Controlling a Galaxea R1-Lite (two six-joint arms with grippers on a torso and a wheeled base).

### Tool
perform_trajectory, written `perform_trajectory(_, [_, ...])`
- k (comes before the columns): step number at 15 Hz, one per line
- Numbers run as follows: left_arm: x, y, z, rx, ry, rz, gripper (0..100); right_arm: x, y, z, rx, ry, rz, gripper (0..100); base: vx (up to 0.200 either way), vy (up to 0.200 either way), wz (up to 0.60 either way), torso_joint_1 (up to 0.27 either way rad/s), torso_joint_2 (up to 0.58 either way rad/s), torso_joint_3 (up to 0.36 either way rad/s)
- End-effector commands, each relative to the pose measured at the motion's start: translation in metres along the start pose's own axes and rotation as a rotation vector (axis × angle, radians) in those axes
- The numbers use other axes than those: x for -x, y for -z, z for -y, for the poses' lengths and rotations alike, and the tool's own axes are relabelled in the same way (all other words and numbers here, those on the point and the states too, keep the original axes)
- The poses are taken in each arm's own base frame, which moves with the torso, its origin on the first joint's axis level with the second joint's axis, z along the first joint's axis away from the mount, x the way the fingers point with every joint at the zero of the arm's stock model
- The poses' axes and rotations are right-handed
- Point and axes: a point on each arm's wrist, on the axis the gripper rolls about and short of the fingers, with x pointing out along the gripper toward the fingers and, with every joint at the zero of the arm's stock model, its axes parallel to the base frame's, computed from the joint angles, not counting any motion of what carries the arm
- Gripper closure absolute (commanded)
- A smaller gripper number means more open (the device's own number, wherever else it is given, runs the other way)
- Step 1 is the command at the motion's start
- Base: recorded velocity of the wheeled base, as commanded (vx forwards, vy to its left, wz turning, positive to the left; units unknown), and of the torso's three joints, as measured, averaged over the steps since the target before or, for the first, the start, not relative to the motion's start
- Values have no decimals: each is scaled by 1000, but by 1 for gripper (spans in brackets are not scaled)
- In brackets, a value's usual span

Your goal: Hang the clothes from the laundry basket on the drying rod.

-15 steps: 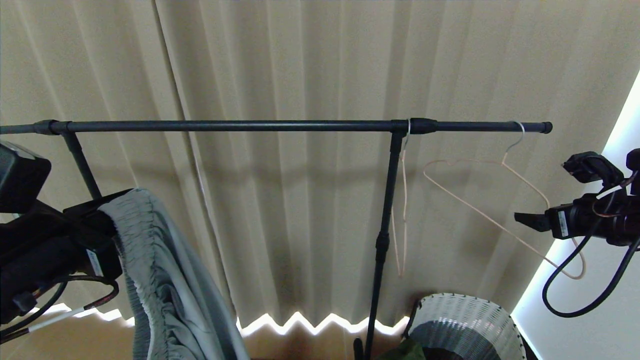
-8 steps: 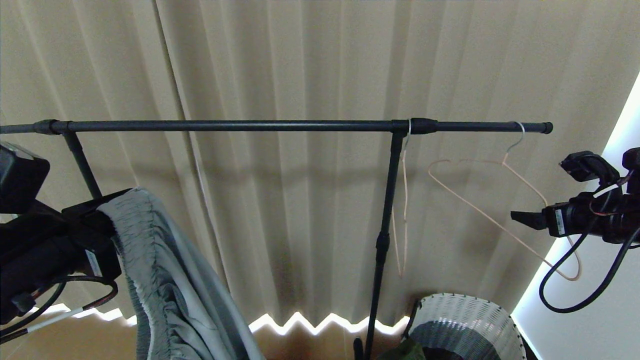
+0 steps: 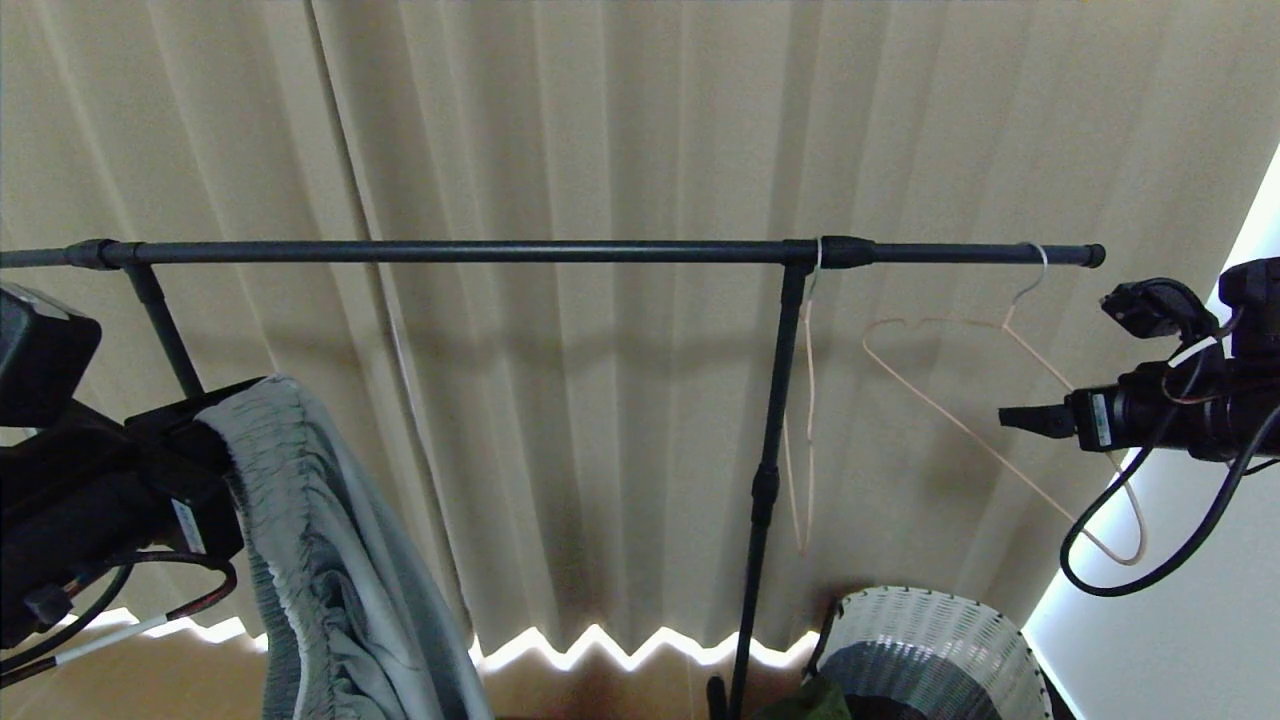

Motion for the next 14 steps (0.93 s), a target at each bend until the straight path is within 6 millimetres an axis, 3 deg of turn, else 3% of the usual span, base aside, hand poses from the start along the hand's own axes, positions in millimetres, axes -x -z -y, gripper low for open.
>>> perform_trajectory(1, [0,0,0,0,-1,0,100,-9,-3,0,-5,-2,-4,0,0,0,0,0,0,0])
perform_trajectory(10, [3,1,0,0,-2,4,100,-15,-1,-10,6,29,-27,0,0,0,0,0,0,0])
perform_trajectory(11, [4,1,0,0,-2,4,100,-15,-1,-10,6,33,-30,100,0,0,0,0,0,0])
perform_trajectory(14, [4,1,0,0,-2,6,100,-13,0,-10,4,49,-36,100,0,0,0,0,0,0])
